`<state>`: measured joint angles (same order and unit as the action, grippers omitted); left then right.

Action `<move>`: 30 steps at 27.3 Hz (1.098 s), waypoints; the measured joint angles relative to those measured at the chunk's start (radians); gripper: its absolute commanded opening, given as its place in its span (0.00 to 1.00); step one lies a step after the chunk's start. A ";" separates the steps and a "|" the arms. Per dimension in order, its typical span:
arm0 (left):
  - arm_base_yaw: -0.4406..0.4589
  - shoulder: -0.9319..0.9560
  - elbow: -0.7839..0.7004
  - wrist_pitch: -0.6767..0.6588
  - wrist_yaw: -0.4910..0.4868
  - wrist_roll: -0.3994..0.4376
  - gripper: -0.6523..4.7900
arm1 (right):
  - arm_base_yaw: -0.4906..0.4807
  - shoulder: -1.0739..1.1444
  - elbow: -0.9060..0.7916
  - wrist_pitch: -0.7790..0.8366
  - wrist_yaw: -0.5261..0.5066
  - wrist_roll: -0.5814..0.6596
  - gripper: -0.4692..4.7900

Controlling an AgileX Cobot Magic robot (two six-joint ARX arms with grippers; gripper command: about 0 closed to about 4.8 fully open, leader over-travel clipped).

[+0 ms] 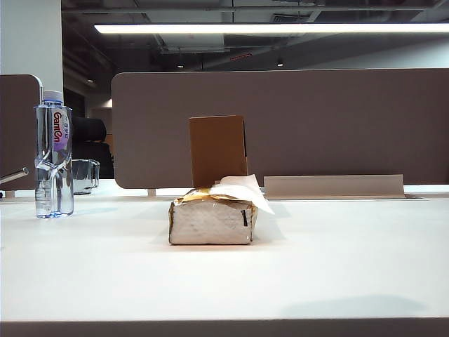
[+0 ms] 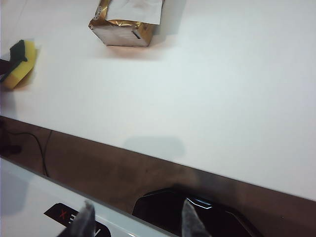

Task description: Move the sponge from right to left to wipe the table, avoiding obstacles on the table, and finally reaching the bottle of mineral water.

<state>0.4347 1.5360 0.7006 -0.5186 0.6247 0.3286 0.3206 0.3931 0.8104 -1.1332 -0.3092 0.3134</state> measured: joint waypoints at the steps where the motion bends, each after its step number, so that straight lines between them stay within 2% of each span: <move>1: 0.000 0.000 0.000 0.000 0.000 0.000 0.11 | 0.000 0.000 0.000 0.000 0.000 0.000 0.52; 9: -0.036 -0.003 0.000 0.037 -0.019 -0.008 0.11 | 0.000 0.000 0.000 0.000 0.000 0.021 0.52; 15: -0.093 -0.001 -0.001 0.165 -0.061 -0.062 0.11 | 0.000 0.000 0.000 0.000 0.000 0.032 0.52; 20: -0.095 0.008 -0.006 0.276 -0.087 -0.094 0.11 | 0.000 0.000 0.000 0.000 0.000 0.045 0.52; 24: -0.095 0.024 -0.006 0.430 -0.148 -0.143 0.11 | 0.000 0.000 0.000 0.000 0.000 0.049 0.52; 30: -0.102 0.095 0.063 0.453 -0.158 -0.146 0.11 | 0.000 0.000 0.000 -0.002 0.000 0.050 0.52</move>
<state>0.3328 1.6306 0.7631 -0.0654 0.4664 0.1829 0.3206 0.3931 0.8101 -1.1351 -0.3092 0.3634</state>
